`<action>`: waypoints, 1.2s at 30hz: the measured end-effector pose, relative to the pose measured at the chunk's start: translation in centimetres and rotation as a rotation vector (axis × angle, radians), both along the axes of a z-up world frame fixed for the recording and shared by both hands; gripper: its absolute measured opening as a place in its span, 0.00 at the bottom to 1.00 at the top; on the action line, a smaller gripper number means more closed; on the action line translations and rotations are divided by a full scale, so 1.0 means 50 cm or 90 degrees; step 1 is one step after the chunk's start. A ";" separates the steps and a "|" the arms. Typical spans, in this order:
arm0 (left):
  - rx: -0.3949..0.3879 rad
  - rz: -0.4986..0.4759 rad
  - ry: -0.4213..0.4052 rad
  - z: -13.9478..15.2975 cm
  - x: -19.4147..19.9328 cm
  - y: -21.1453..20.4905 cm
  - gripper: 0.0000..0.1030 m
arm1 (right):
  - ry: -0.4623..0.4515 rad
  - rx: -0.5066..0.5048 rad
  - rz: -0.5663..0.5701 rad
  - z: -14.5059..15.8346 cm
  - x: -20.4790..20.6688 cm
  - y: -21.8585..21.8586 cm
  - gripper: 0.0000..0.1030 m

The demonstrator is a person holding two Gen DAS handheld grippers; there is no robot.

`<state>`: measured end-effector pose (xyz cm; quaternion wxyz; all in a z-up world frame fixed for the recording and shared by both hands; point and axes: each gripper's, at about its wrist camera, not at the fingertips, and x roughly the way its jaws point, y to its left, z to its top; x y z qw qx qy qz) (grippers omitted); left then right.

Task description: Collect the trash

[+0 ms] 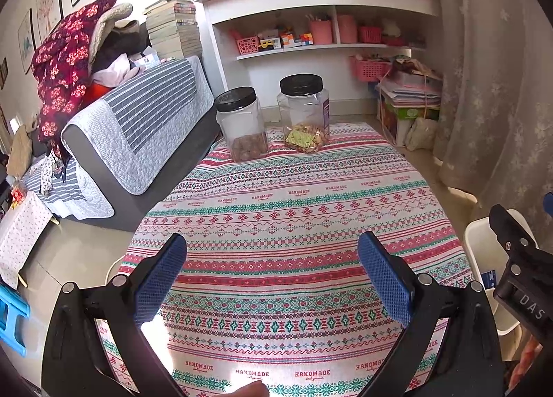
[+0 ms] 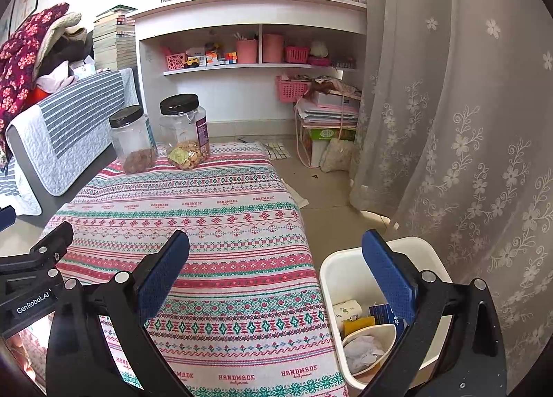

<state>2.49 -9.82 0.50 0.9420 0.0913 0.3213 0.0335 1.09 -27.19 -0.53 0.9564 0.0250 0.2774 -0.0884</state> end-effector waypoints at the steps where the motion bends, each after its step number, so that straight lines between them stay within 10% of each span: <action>1: 0.000 0.000 0.001 0.000 0.000 0.000 0.94 | 0.000 0.000 0.000 0.000 0.000 0.000 0.93; 36: -0.004 0.009 0.002 -0.004 0.007 0.000 0.94 | 0.031 0.007 0.005 -0.016 0.014 0.006 0.93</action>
